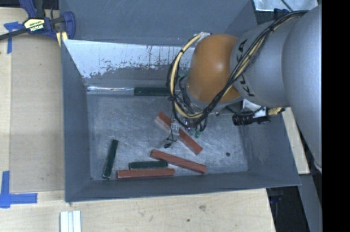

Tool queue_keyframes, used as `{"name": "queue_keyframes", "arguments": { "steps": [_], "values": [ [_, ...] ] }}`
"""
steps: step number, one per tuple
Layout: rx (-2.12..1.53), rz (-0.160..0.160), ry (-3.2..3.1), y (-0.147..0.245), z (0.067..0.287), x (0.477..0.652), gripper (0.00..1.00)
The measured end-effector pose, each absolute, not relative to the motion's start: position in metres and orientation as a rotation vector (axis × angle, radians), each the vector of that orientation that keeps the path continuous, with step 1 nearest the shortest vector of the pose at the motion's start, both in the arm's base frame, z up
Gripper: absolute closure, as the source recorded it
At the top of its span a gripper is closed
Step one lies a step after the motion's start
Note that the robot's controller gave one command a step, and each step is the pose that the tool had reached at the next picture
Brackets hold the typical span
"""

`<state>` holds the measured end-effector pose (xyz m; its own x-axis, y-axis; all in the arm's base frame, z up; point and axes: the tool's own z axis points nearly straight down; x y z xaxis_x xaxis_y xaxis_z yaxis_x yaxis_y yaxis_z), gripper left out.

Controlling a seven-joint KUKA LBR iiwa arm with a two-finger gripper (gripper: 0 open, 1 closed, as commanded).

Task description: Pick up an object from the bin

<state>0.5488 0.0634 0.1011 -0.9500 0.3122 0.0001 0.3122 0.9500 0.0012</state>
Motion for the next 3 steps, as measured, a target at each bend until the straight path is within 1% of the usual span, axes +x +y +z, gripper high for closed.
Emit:
{"name": "queue_keyframes", "arguments": {
  "steps": [1,2,3],
  "values": [
    [0.731,0.0,3.05,0.03,0.1,0.558,0.0],
    [0.791,0.0,3.041,0.066,0.069,0.539,0.0],
    [0.821,-0.002,3.031,0.035,0.07,0.542,0.0]
  ]
}}
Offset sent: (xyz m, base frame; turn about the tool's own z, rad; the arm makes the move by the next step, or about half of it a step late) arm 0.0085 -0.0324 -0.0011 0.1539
